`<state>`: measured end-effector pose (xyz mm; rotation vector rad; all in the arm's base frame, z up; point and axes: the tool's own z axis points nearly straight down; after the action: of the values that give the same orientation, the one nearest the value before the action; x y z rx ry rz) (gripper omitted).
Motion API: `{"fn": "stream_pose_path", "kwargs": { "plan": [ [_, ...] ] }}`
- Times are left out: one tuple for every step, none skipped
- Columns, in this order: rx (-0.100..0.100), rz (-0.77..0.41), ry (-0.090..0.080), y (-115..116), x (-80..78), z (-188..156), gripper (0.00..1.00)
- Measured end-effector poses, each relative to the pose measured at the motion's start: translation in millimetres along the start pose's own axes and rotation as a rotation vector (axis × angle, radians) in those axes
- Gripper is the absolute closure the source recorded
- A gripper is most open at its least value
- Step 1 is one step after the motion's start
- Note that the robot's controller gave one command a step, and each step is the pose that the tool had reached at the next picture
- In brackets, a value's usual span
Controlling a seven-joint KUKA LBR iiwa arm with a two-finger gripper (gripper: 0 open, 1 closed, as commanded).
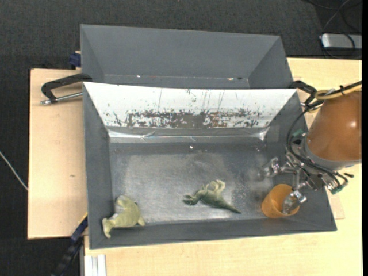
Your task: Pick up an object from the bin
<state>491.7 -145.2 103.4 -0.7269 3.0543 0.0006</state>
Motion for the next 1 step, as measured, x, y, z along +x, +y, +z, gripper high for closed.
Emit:
{"fn": "stream_pose_path", "kwargs": {
  "plan": [
    [-0.007,-0.263,-0.009,-1.6,-3.3,30.1,0.0]
  ]
}}
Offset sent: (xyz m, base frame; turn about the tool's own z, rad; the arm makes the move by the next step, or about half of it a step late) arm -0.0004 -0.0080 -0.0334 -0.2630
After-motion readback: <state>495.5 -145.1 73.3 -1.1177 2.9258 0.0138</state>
